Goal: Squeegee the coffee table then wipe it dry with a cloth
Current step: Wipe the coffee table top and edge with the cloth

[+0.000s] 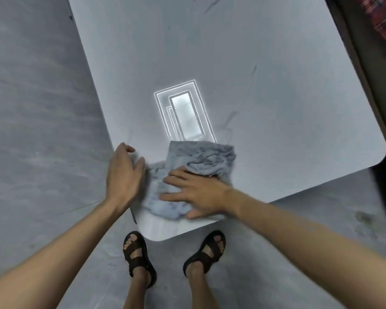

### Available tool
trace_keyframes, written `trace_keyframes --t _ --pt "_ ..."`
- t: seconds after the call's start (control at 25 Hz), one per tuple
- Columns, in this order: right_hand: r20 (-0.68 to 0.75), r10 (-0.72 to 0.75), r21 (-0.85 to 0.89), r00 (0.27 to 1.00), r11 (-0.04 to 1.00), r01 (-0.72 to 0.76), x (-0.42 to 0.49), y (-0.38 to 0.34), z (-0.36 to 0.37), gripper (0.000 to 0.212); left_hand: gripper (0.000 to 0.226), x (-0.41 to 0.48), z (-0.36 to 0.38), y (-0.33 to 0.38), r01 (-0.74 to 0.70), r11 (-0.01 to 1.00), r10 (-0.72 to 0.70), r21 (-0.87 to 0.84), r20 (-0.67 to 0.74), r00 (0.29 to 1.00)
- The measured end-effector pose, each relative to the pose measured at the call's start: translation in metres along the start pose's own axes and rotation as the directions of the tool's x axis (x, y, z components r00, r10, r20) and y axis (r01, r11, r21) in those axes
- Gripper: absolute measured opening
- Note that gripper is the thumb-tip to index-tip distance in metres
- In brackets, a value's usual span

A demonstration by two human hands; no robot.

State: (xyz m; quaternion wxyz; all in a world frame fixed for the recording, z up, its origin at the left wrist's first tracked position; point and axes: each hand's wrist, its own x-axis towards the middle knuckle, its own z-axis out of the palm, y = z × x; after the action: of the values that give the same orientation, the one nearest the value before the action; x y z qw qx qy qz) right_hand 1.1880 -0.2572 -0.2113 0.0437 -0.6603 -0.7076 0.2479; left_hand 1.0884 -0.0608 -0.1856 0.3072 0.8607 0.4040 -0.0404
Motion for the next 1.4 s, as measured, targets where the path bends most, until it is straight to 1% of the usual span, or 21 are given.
trace_keyframes --t 0.08,0.12,0.16,0.24,0.28,0.32,0.36,0.44,0.48,0.56,0.64,0.72,0.84,0.92,0.96,1.04,1.16,1.24,1.28,1.32,1.4 --pt "-0.084 0.070 -0.024 0.994 0.997 -0.072 -0.049 0.052 -0.013 0.075 0.023 0.000 0.005 -0.003 -0.049 0.999 0.048 0.010 0.088 0.995" --pt "-0.200 0.261 0.013 0.944 0.964 -0.264 -0.072 0.079 -0.018 0.072 0.021 0.000 0.006 -0.005 -0.062 0.998 0.061 0.011 0.102 0.993" --pt "-0.337 0.502 0.098 0.797 0.860 -0.501 -0.089 0.101 -0.022 0.068 0.019 0.000 0.006 -0.009 -0.069 0.998 0.068 0.008 0.106 0.992" --pt "-0.431 0.870 0.331 0.238 0.398 -0.855 -0.092 0.124 -0.028 0.061 0.018 -0.001 0.006 -0.016 -0.066 0.997 0.069 -0.034 0.097 0.993" --pt "-0.374 0.927 0.436 -0.026 0.151 -0.887 -0.075 0.124 -0.029 0.062 0.020 -0.002 0.004 -0.019 -0.042 0.995 0.050 -0.085 0.091 0.995" --pt "-0.305 0.929 0.509 -0.210 -0.027 -0.860 -0.050 0.120 -0.032 0.063 0.025 -0.002 0.002 -0.021 0.000 0.989 0.012 -0.148 0.079 0.997" --pt "-0.254 0.922 0.556 -0.292 -0.108 -0.824 -0.021 0.108 -0.037 0.064 0.029 -0.003 -0.001 -0.023 0.049 0.978 -0.038 -0.203 0.061 0.997" --pt "-0.274 0.943 0.561 -0.187 -0.002 -0.828 0.038 0.070 -0.044 0.065 0.030 -0.004 -0.008 -0.028 0.125 0.961 -0.124 -0.247 0.020 0.992" --pt "-0.333 0.943 0.528 -0.032 0.158 -0.834 0.065 0.043 -0.038 0.066 0.030 -0.005 -0.012 -0.032 0.129 0.968 -0.132 -0.214 0.000 0.991" --pt "-0.347 0.841 0.428 0.415 0.536 -0.728 0.105 -0.024 -0.017 0.069 0.033 -0.006 -0.021 -0.039 0.033 0.997 -0.035 -0.071 -0.031 0.999" --pt "-0.209 0.534 0.264 0.819 0.837 -0.479 0.101 -0.070 0.007 0.071 0.037 -0.009 -0.025 -0.041 -0.096 0.995 0.096 0.035 0.002 0.995" --pt "-0.113 0.157 0.091 0.981 0.985 -0.147 0.056 -0.068 0.026 0.069 0.035 -0.015 -0.022 -0.036 -0.162 0.985 0.157 0.062 0.072 0.985" --pt "-0.052 0.040 -0.052 0.998 0.998 -0.043 -0.041 -0.018 0.030 0.071 0.030 -0.029 -0.006 -0.022 -0.247 0.962 0.222 0.114 0.195 0.955" --pt "-0.157 0.354 -0.042 0.922 0.930 -0.364 -0.108 0.028 0.026 0.068 0.032 -0.035 0.003 -0.013 -0.251 0.957 0.214 0.147 0.227 0.950" --pt "-0.235 0.556 0.018 0.797 0.823 -0.568 -0.138 0.048 0.023 0.066 0.034 -0.036 0.006 -0.008 -0.239 0.957 0.197 0.164 0.237 0.951" --pt "-0.348 0.843 0.198 0.411 0.494 -0.847 -0.177 0.075 0.019 0.062 0.038 -0.036 0.008 -0.003 -0.211 0.958 0.161 0.194 0.247 0.956" --pt "-0.315 0.937 0.442 -0.147 0.008 -0.897 -0.153 0.076 0.015 0.065 0.036 -0.038 0.013 0.001 -0.170 0.972 0.132 0.163 0.221 0.966" --pt "-0.269 0.909 0.513 -0.319 -0.145 -0.846 -0.097 0.042 0.015 0.069 0.031 -0.041 0.014 0.002 -0.114 0.990 0.096 0.084 0.194 0.976" --pt "-0.293 0.917 0.518 -0.269 -0.084 -0.851 -0.067 0.017 0.017 0.072 0.029 -0.043 0.015 0.003 -0.092 0.994 0.080 0.057 0.184 0.980" --pt "-0.324 0.941 0.491 -0.095 0.081 -0.868 -0.039 -0.009 0.021 0.074 0.027 -0.045 0.014 0.004 -0.078 0.996 0.068 0.049 0.182 0.981" --pt "-0.306 0.814 0.349 0.494 0.579 -0.737 -0.007 -0.055 0.031 0.078 0.022 -0.049 0.016 0.009 -0.068 0.997 0.059 0.041 0.190 0.980"
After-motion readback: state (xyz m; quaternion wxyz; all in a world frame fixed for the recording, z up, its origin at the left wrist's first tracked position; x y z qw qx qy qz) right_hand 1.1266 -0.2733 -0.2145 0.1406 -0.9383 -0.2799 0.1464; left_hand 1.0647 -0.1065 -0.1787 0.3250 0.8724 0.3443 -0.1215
